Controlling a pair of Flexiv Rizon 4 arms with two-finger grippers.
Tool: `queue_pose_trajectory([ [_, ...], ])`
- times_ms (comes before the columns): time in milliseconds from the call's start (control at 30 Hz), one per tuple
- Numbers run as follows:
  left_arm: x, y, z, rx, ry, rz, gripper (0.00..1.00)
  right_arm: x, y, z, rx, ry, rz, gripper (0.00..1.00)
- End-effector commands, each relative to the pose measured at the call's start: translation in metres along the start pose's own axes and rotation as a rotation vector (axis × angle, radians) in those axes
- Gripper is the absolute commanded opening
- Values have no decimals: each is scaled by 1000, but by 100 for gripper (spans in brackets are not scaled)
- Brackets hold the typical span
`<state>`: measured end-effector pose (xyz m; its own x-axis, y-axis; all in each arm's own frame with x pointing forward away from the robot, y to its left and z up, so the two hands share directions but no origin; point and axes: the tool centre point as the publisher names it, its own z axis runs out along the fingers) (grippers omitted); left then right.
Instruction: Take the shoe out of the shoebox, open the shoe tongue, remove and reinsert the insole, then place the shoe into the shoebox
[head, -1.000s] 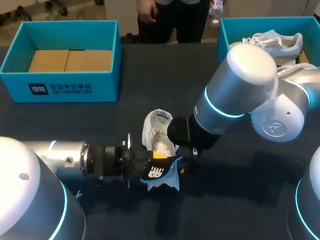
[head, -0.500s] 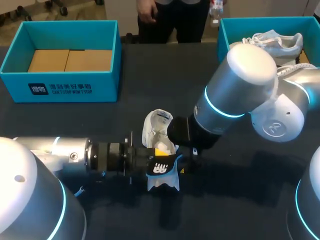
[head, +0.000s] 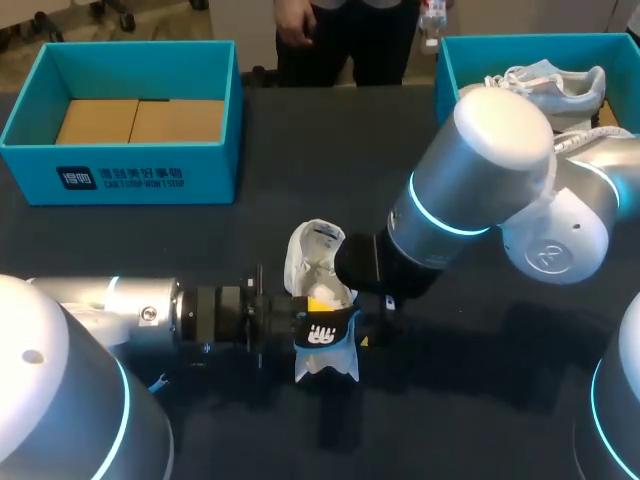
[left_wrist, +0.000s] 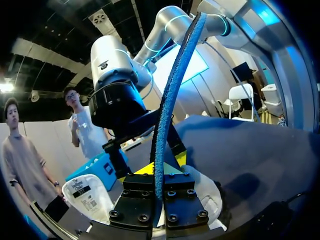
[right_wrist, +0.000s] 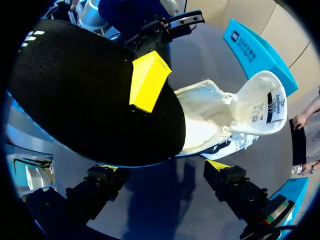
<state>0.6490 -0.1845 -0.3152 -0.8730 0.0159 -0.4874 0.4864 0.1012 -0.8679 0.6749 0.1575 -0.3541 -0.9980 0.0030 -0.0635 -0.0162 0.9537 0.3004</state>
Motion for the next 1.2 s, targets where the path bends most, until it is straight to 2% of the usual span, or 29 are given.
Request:
queue_pose_trajectory([
  [33,-1,5,6,-4,21,15,0,1,0,1,-1,-2,0,100],
  [567,-4,37,11,-54,30,4,0,1,0,1,-1,-2,0,100],
  [800,-8,50,11,-119,28,8,0,1,0,1,-1,-2,0,100],
  [1100,-9,40,5,-112,23,4,0,1,0,1,-1,-2,0,100],
  [1133,-9,38,5,-108,21,3,5,1,0,1,-1,-2,0,100],
  [1167,-9,36,4,-107,20,3,20,1,0,1,-1,-2,0,100],
  [1200,-9,33,3,-99,17,7,29,1,0,1,-1,-2,0,100],
])
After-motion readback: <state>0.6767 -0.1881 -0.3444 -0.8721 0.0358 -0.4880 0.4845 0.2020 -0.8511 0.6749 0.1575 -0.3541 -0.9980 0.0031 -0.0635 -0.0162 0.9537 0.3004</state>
